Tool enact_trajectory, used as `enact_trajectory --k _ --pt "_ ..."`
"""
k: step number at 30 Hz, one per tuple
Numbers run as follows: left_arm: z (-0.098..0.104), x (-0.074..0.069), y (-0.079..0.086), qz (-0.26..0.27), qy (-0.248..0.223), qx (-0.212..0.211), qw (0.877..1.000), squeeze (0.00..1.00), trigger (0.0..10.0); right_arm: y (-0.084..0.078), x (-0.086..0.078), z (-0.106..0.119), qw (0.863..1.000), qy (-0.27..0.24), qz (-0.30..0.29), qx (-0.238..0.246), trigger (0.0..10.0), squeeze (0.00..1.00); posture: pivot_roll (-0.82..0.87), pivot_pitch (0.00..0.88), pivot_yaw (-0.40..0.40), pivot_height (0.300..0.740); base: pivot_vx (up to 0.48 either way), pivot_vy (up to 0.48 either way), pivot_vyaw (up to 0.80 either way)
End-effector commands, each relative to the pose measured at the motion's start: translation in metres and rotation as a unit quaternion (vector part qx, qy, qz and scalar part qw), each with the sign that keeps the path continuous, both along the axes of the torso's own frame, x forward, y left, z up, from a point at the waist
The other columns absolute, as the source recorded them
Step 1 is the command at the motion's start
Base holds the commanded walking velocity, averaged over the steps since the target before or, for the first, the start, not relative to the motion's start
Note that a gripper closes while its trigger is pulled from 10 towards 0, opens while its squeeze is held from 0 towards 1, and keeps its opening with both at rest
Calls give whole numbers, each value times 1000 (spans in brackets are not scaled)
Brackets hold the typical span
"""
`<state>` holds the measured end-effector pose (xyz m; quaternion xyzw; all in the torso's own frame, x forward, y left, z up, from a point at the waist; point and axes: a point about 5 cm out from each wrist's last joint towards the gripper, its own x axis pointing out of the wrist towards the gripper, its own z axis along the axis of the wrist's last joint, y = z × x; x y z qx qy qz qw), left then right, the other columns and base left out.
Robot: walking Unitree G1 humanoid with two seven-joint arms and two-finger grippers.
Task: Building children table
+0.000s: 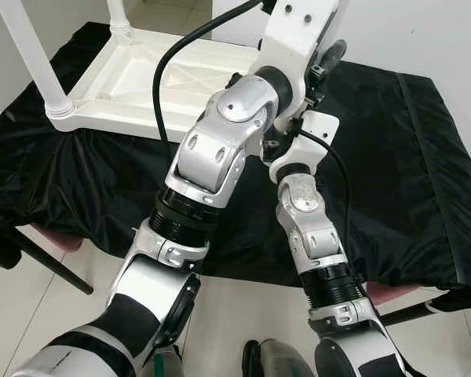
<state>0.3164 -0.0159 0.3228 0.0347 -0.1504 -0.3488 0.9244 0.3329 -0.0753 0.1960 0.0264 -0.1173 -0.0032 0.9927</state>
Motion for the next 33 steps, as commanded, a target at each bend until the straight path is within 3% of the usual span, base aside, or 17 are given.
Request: enact_trajectory --k 1,2,5,6,10,11,12,14,15,19,31,32,33 --pt "7 -1 1 39 -11 -11 999 0 10000 5 0 5 1000 -12 -2 9 1020 0 17 40 -58 740 0 0 0" --pt "7 -1 1 38 -11 -10 999 0 10000 5 0 5 1000 -13 -3 7 392 0 20 42 -60 740 0 0 0" --pt "6 -1 0 37 -10 -8 999 0 10000 5 0 6 1000 -16 -3 4 706 0 22 44 -60 740 0 0 0" --pt "6 -1 0 37 -10 -7 999 0 10000 6 0 6 1000 -20 -2 0 0 0 22 44 -60 740 0 0 0" --pt "5 -2 0 36 -8 -5 999 0 10000 8 0 7 1000 -24 2 -3 0 0 24 45 -60 740 0 0 0" --pt "4 -2 0 34 -9 -4 999 0 10000 8 0 7 1000 -22 -2 -6 4314 0 26 44 -60 740 0 0 0" --pt "4 -2 0 29 -8 -8 1000 208 10000 7 0 6 1000 -20 -5 -5 10000 0 26 45 -60 740 0 0 0" --pt "4 -2 0 29 -8 -8 1000 208 10000 7 0 6 1000 -20 -5 -5 10000 0 26 45 -60 740 0 0 0" --pt "5 -5 0 6 -1 -29 1000 1000 10000 6 1 6 1000 -17 -8 -3 10000 0 25 44 -58 740 0 0 0" --pt "6 -8 -1 -12 3 -43 999 1000 10000 4 2 6 1000 -14 -11 0 10000 0 24 43 -57 740 0 0 0" --pt "5 -7 8 0 8 -53 999 1000 10000 -11 9 5 999 -7 -39 5 10000 0 22 38 -54 740 0 0 0" --pt "5 -7 9 1 6 -52 999 0 10000 -14 11 5 999 -6 -43 4 10000 0 23 36 -56 740 0 0 0" --pt "5 -7 10 2 5 -52 999 0 10000 -16 12 5 999 -5 -45 4 10000 0 23 36 -56 740 0 0 0"
